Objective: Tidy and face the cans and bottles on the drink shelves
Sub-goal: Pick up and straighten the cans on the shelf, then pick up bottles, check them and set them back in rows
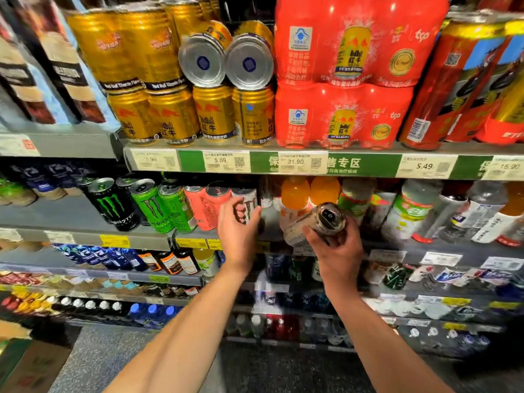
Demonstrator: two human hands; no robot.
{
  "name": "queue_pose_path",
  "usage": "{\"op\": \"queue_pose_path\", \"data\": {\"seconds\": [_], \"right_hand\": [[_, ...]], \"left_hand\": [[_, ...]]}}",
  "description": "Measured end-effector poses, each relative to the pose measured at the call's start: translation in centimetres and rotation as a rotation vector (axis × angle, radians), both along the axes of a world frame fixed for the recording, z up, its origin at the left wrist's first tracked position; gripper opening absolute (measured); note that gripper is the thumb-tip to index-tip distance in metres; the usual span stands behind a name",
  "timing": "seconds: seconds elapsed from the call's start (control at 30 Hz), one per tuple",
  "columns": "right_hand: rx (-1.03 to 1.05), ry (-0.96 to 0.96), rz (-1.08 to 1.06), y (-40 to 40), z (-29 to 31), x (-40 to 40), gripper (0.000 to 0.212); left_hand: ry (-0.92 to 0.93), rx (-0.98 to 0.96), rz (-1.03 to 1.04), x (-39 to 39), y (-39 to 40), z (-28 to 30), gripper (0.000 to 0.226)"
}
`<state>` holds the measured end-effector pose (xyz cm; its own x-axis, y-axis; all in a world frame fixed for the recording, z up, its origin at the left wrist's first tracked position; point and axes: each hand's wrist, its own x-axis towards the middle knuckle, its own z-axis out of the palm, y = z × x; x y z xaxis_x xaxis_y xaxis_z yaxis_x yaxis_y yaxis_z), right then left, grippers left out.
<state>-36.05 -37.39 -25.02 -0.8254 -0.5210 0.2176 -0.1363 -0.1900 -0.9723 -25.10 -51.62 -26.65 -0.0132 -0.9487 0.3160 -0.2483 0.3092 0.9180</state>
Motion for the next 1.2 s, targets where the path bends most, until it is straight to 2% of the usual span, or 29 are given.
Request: {"op": "queue_pose_path", "data": {"seconds": [0.07,0.1,0.17,0.37,0.53,0.6,0.73,0.9,1.07,1.2], "right_hand": [[0.031,0.032,-0.023,-1.6,0.4,1.2,0.059],[0.05,0.042,-0.032,-2.4,0.4,1.8,0.059],[0.072,0.059,-0.04,-3.9,0.5,2.9,0.055],[0.146,-0.005,-0.076,-8.1,-0.4,5.6,0.065],[0.267,0.227,-0.209,-10.7,-1.1,6.1,0.038],[0.335,0.274,-0.251,-11.7,-1.5,6.0,0.034],[0.446,0.08,-0.274,-13.1,-1.5,6.0,0.053],[0.466,0.182,-0.323,-13.6,-1.6,6.6,0.069],[0.422,0.12,-0.315,-13.3,-2.1,6.3,0.053],[0.41,0.158,-0.263,-11.3,-2.7,5.6,0.049]], "left_hand": [[-0.069,0.044,-0.055,1.3,-1.3,0.6,0.055],[-0.166,-0.006,-0.097,1.8,-1.9,0.9,0.059],[-0.298,-0.152,-0.207,2.6,-2.8,1.0,0.054],[-0.343,-0.156,-0.322,4.7,-4.8,0.8,0.042],[-0.408,-0.174,-0.412,5.3,-6.1,0.7,0.043],[-0.395,-0.183,-0.437,5.5,-6.2,0.6,0.041],[-0.35,-0.2,-0.457,5.6,-6.4,0.4,0.042],[-0.322,-0.178,-0.466,5.5,-6.1,0.1,0.05],[-0.231,-0.083,-0.488,5.1,-5.6,-0.1,0.059],[-0.137,-0.058,-0.4,4.9,-4.2,-0.1,0.062]]}}
